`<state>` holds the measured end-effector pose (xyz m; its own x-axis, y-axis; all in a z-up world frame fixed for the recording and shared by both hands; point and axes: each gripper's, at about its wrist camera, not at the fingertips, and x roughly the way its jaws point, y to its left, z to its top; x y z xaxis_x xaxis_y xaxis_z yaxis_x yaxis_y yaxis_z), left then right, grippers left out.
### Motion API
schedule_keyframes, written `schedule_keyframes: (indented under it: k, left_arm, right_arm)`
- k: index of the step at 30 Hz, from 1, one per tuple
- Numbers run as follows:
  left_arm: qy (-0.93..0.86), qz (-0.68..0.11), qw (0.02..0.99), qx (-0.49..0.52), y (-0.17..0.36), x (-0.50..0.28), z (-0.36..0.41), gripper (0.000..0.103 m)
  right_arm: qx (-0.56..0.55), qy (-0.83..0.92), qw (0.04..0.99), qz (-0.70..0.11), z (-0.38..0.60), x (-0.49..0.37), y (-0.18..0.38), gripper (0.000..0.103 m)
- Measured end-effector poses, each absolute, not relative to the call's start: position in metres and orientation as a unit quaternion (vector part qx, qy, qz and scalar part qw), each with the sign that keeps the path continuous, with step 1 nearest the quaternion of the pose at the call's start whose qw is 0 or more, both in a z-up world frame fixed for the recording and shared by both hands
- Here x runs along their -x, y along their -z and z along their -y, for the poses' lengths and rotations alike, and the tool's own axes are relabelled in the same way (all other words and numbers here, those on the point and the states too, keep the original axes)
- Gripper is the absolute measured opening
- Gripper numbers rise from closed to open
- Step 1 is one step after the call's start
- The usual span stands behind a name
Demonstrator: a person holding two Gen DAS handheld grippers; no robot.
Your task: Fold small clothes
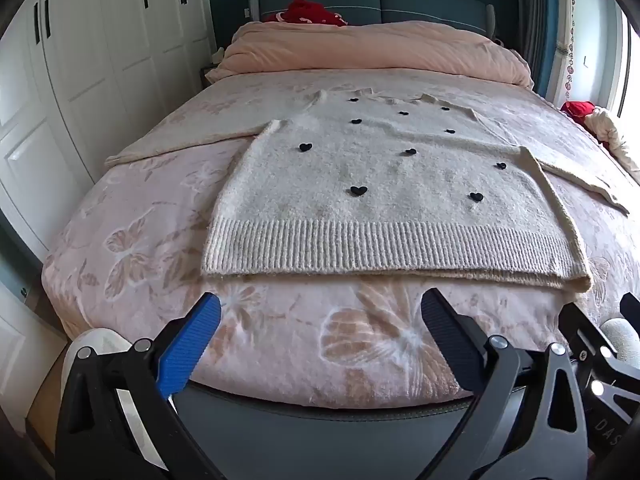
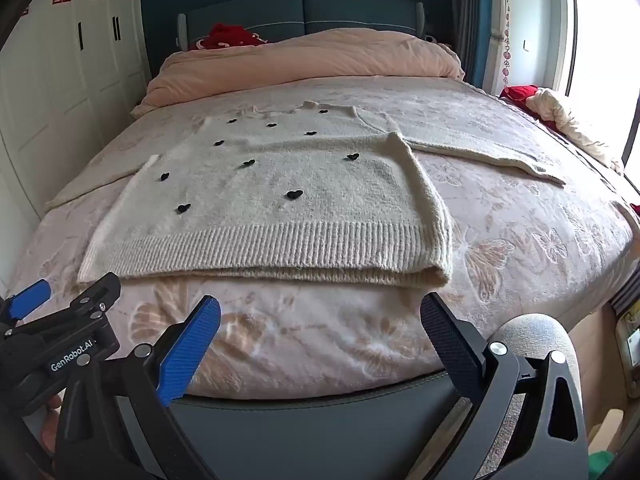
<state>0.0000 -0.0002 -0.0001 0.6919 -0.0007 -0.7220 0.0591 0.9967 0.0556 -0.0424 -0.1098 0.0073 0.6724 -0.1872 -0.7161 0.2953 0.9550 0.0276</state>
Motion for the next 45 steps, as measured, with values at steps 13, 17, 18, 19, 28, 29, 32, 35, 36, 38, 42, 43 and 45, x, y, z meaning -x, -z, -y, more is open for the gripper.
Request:
schedule_keyframes:
  k: [13,17,18,19,28,29,32,35,36,38,42,43,45]
  left_arm:
    - [0.015,-0.395,0.918,-0.035,0.002,0.002,-0.001,0.098]
    - [0.015,-0.395,0.918,-0.036,0.004,0.003,0.0,0.098]
    - [0.014,-0.395,0.918,-0.036,0.004,0.003,0.0,0.098]
    - [0.015,-0.396,0.917,-0.036,0.005,0.002,0.0,0.098]
    - [0.013,-0.396,0.917,-0.041,0.005,0.001,0.002,0.098]
    - [0.013,-0.396,0.917,-0.042,0.005,0.001,0.002,0.098]
    - [0.012,-0.396,0.917,-0.042,0.005,0.001,0.003,0.098]
    - [0.013,-0.397,0.917,-0.042,0.006,0.001,0.003,0.098]
    - [0.013,-0.397,0.917,-0.042,0.006,0.002,0.004,0.098]
    - [0.012,-0.397,0.917,-0.043,0.006,0.002,0.004,0.098]
    - [0.012,-0.397,0.917,-0.043,0.007,0.002,0.005,0.098]
    - [0.012,-0.397,0.917,-0.043,0.007,0.001,0.004,0.098]
    - [0.012,-0.397,0.917,-0.044,0.007,0.001,0.005,0.098]
  right_arm:
    - [-0.065,0.134,0.912,-0.383,0.107,0.044,-0.014,0.098]
    - [-0.066,0.134,0.912,-0.383,0.109,0.043,-0.017,0.098]
    - [-0.067,0.134,0.911,-0.383,0.11,0.043,-0.018,0.098]
    - [-0.067,0.134,0.911,-0.383,0.111,0.043,-0.018,0.098]
    - [-0.061,0.133,0.913,-0.382,0.106,0.043,-0.009,0.098]
    - [-0.061,0.132,0.913,-0.381,0.106,0.043,-0.008,0.098]
    - [-0.061,0.132,0.913,-0.382,0.106,0.042,-0.009,0.098]
    - [-0.061,0.133,0.913,-0.382,0.106,0.042,-0.009,0.098]
    - [-0.061,0.133,0.913,-0.381,0.106,0.043,-0.009,0.098]
    - [-0.062,0.132,0.913,-0.381,0.106,0.043,-0.009,0.098]
    - [-0.062,0.132,0.913,-0.381,0.106,0.043,-0.009,0.098]
    - [-0.062,0.132,0.913,-0.381,0.106,0.042,-0.009,0.098]
    - [-0.062,0.132,0.913,-0.381,0.106,0.042,-0.008,0.098]
